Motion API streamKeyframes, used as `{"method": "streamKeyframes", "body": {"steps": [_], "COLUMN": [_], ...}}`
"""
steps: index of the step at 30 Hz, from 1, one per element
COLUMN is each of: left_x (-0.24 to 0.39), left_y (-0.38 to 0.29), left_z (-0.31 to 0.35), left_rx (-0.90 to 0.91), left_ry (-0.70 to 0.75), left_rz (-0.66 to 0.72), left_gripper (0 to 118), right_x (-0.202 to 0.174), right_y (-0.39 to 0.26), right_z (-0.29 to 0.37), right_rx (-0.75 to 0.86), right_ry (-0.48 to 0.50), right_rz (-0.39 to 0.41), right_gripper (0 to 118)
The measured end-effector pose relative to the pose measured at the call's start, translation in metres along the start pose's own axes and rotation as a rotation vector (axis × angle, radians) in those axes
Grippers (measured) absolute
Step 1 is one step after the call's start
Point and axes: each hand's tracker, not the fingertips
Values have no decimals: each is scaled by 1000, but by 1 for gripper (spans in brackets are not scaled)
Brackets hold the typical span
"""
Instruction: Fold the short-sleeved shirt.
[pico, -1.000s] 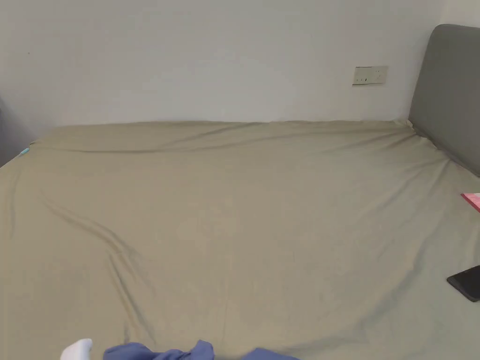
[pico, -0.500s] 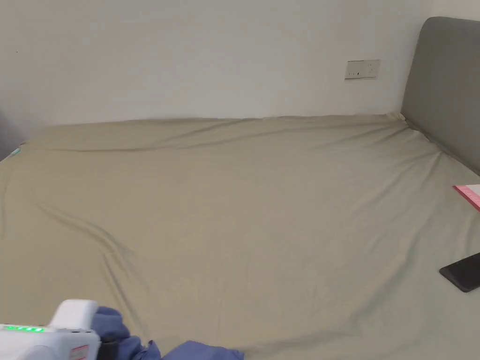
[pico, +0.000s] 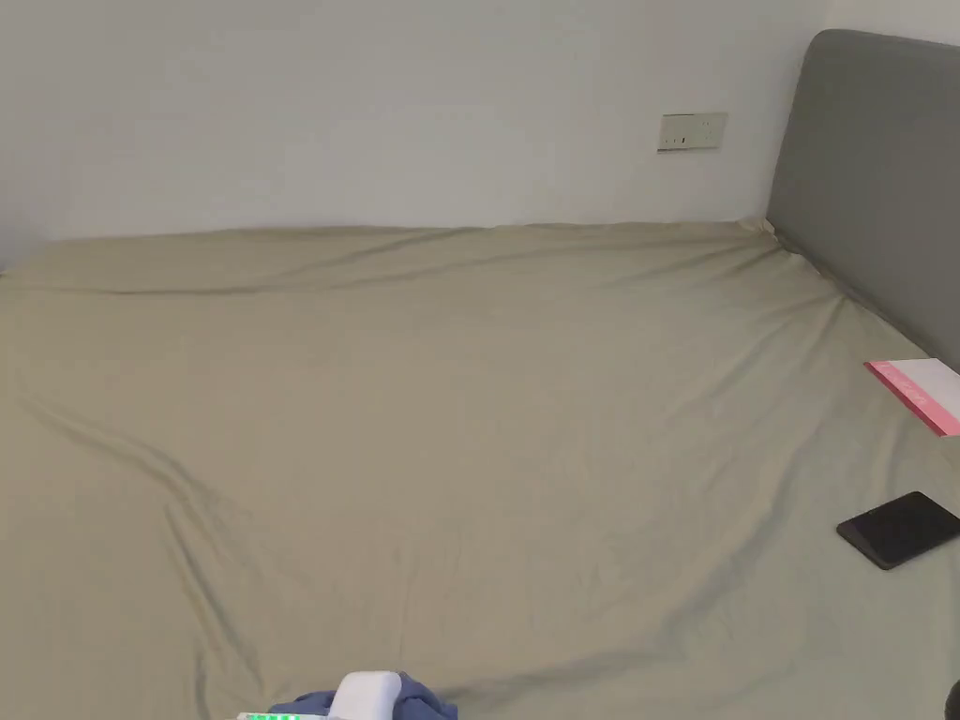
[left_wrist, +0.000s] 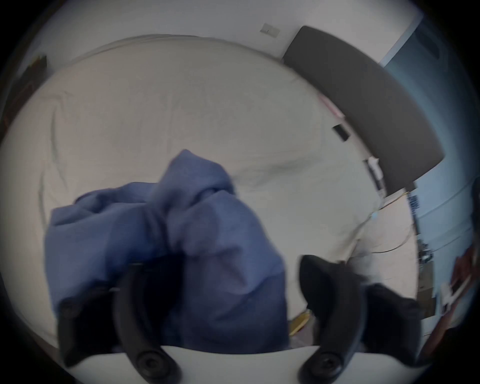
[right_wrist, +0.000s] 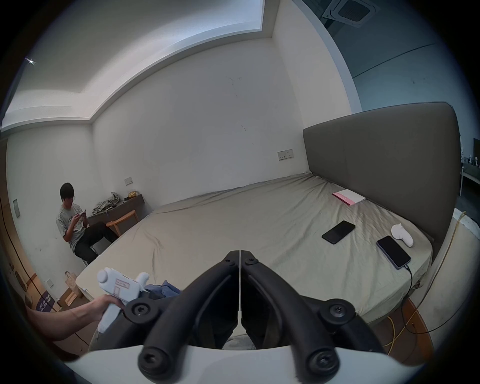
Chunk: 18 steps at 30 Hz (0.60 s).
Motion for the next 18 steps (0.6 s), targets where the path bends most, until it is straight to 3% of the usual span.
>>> {"method": "streamKeyframes", "body": {"steps": [5,9,11,13,18], "left_x": [-11,-7,-8,1,38], "left_y": [10,8,4,-1,-23], "left_z": [79,106,91,65,-20], "left_rx": [314,559,507,385,215], "left_ry": [44,355,306,240,395], "left_rz": [147,278,278,227,-1], "left_gripper": [107,107,105,92,88], "right_x": [7,12,13,13,11], "right_y": [0,-1,-3,-4,-8], "right_z": [3,0,-2,-2,2], "right_rx": [11,17,9,-2,-6], "right_ry": [-6,-4,2,15,-4], "right_rz": [-3,-33,-63,-72,-50], "right_gripper": [3,3,3,3,3]}}
